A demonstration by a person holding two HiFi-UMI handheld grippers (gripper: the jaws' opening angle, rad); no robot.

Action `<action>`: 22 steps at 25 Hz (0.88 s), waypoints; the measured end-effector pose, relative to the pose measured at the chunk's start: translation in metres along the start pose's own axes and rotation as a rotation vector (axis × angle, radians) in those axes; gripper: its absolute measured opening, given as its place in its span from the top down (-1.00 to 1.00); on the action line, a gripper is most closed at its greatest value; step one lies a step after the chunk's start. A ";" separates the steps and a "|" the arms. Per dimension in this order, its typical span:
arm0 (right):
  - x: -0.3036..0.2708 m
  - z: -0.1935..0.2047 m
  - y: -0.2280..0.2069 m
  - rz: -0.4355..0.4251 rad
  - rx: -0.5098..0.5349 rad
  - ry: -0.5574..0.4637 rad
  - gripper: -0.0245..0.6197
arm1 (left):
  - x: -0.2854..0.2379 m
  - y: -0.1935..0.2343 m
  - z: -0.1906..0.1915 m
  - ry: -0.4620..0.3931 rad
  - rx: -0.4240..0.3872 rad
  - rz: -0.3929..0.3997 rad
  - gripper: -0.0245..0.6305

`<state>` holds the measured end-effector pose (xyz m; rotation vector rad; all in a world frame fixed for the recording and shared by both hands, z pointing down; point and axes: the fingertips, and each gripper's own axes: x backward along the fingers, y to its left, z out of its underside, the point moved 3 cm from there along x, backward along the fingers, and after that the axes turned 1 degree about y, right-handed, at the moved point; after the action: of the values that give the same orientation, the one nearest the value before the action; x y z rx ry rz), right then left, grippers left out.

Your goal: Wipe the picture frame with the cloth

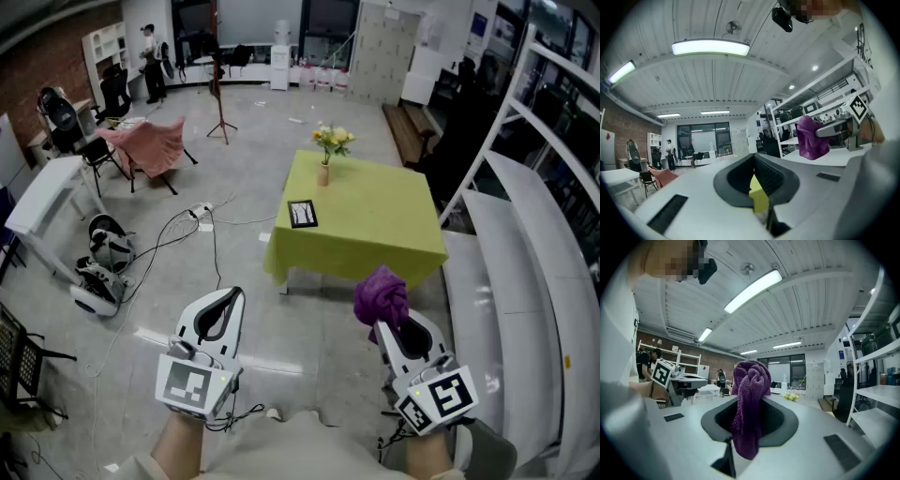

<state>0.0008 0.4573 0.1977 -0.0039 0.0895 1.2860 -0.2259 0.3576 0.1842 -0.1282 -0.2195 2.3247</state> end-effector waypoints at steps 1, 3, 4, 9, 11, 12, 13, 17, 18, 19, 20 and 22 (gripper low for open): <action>0.000 0.000 -0.003 0.002 -0.014 -0.012 0.65 | -0.001 0.000 0.001 0.006 0.002 -0.005 0.90; 0.001 0.000 -0.008 0.004 -0.039 -0.029 0.65 | -0.005 -0.003 0.002 0.014 0.003 -0.010 0.90; 0.001 0.001 -0.011 0.004 -0.044 -0.028 0.65 | -0.007 -0.005 0.003 0.015 0.004 -0.007 0.90; 0.001 0.012 -0.024 0.002 0.001 0.038 0.65 | -0.020 -0.020 0.004 0.021 0.016 0.009 0.90; 0.004 0.016 -0.031 -0.002 -0.006 0.045 0.65 | -0.025 -0.026 0.003 0.026 0.011 0.009 0.90; 0.005 0.018 -0.035 -0.002 -0.009 0.047 0.65 | -0.027 -0.029 0.003 0.028 0.008 0.008 0.90; 0.007 0.019 -0.039 -0.003 -0.010 0.049 0.65 | -0.030 -0.032 0.003 0.031 0.007 0.008 0.90; 0.014 0.029 -0.056 -0.008 -0.014 0.056 0.65 | -0.038 -0.046 0.002 0.038 -0.004 0.003 0.90; 0.016 0.031 -0.060 -0.010 -0.018 0.056 0.65 | -0.040 -0.050 0.004 0.045 -0.001 -0.001 0.90; 0.017 0.035 -0.064 -0.013 -0.023 0.055 0.65 | -0.041 -0.053 0.006 0.054 0.004 -0.006 0.90; 0.019 0.038 -0.067 -0.018 -0.028 0.055 0.65 | -0.043 -0.055 0.008 0.061 0.008 -0.012 0.90; 0.021 0.044 -0.074 -0.027 -0.039 0.055 0.65 | -0.046 -0.060 0.011 0.071 0.014 -0.021 0.90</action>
<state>0.0807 0.4592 0.2368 -0.0733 0.1113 1.2604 -0.1531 0.3635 0.2083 -0.2002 -0.1687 2.2956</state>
